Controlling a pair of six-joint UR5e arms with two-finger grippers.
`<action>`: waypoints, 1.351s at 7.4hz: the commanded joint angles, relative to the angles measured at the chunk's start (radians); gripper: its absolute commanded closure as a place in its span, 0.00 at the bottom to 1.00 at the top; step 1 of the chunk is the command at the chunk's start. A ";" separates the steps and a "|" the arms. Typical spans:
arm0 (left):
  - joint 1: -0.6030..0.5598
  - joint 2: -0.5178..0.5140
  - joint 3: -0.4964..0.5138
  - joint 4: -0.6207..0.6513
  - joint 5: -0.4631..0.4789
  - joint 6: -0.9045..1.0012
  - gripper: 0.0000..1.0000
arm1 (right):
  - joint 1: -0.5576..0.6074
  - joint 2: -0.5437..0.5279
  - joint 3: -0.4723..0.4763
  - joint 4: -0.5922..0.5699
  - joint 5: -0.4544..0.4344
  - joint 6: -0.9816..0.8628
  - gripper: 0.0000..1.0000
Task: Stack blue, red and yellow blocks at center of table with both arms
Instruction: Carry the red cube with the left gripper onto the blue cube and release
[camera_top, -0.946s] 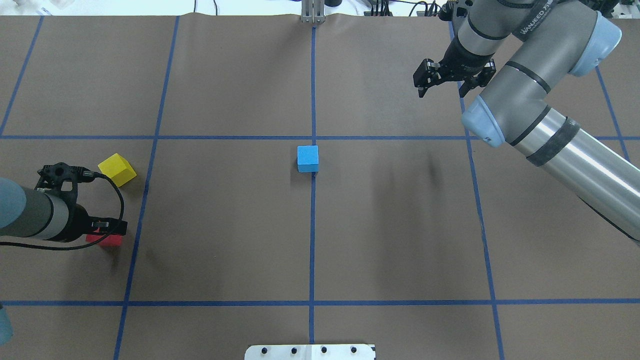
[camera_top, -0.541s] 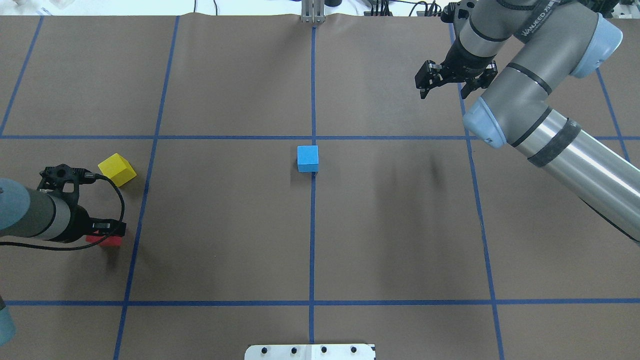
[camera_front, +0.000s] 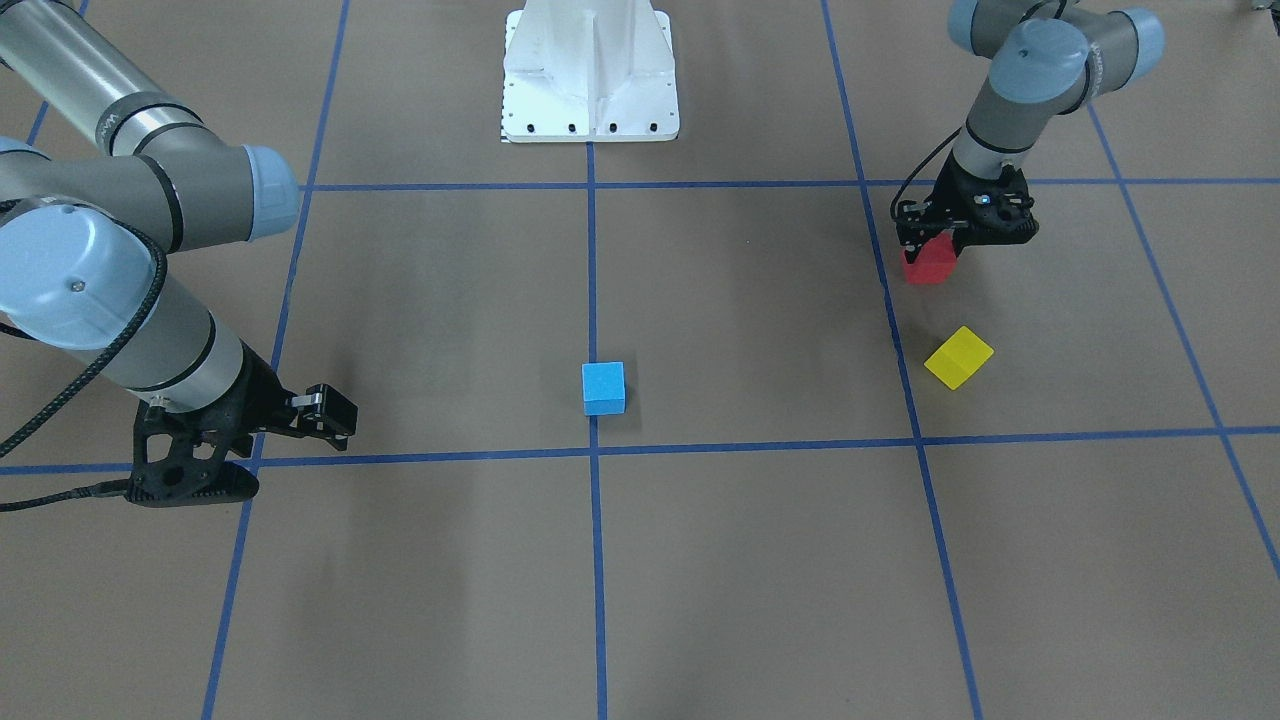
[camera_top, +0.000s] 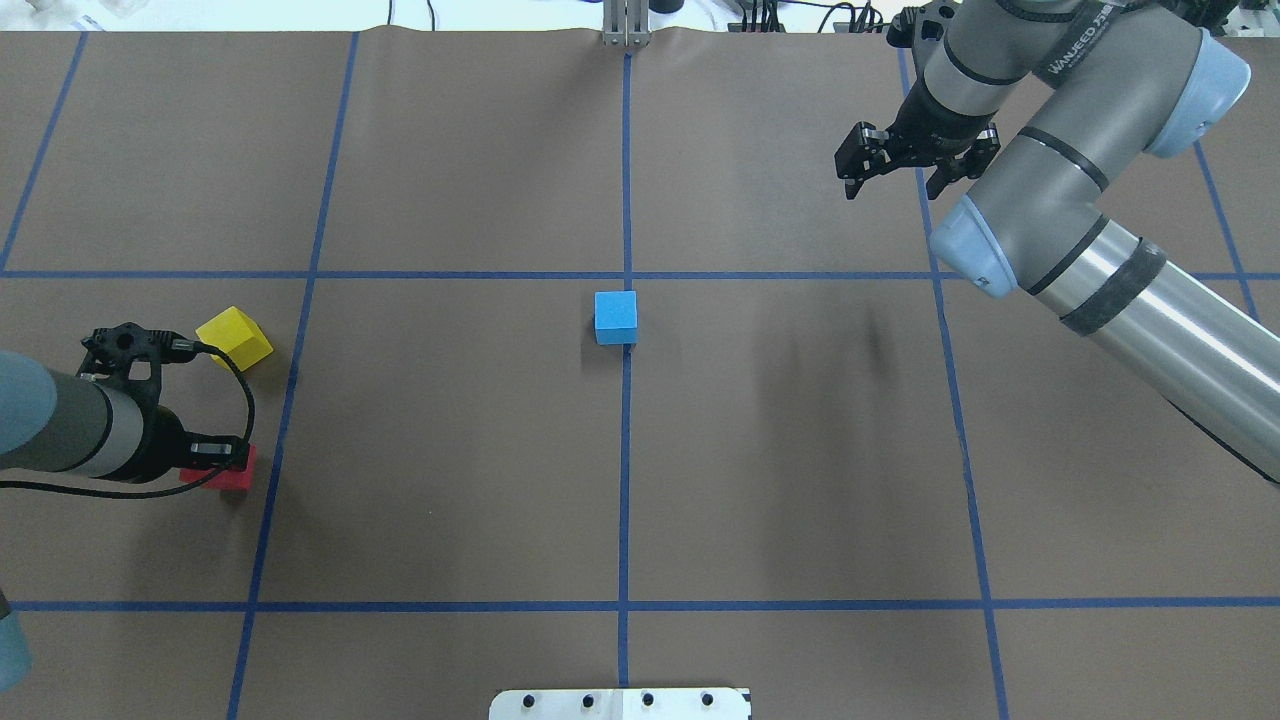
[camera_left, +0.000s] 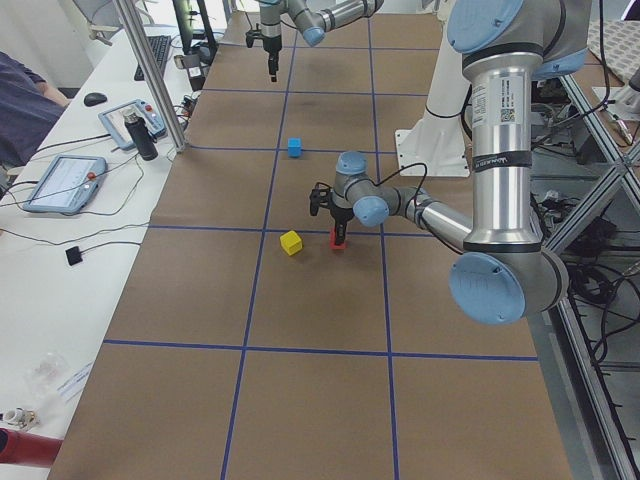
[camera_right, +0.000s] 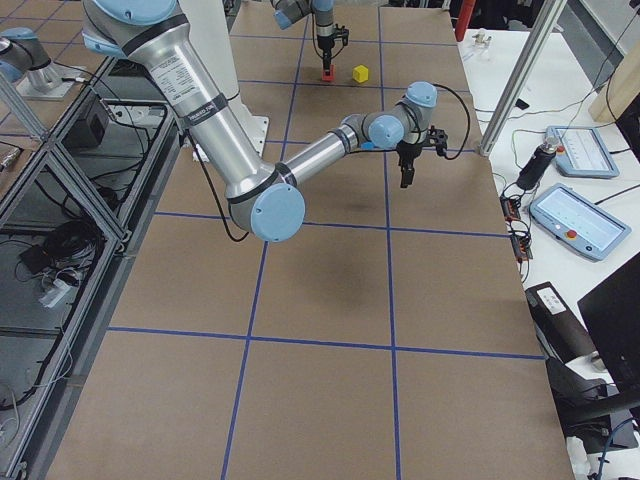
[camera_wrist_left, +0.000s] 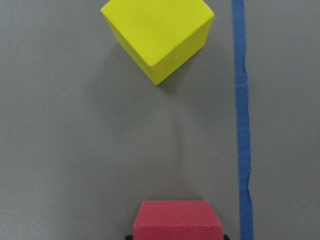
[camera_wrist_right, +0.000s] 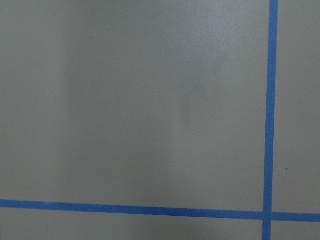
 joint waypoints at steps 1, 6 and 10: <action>-0.033 -0.016 -0.083 0.049 -0.095 0.002 1.00 | 0.008 -0.002 0.001 0.000 0.004 -0.004 0.01; -0.065 -0.714 0.148 0.651 -0.035 0.025 1.00 | 0.023 -0.005 0.003 0.000 0.004 -0.038 0.01; -0.065 -1.054 0.612 0.433 -0.021 0.009 1.00 | 0.023 -0.005 0.000 -0.002 0.002 -0.038 0.01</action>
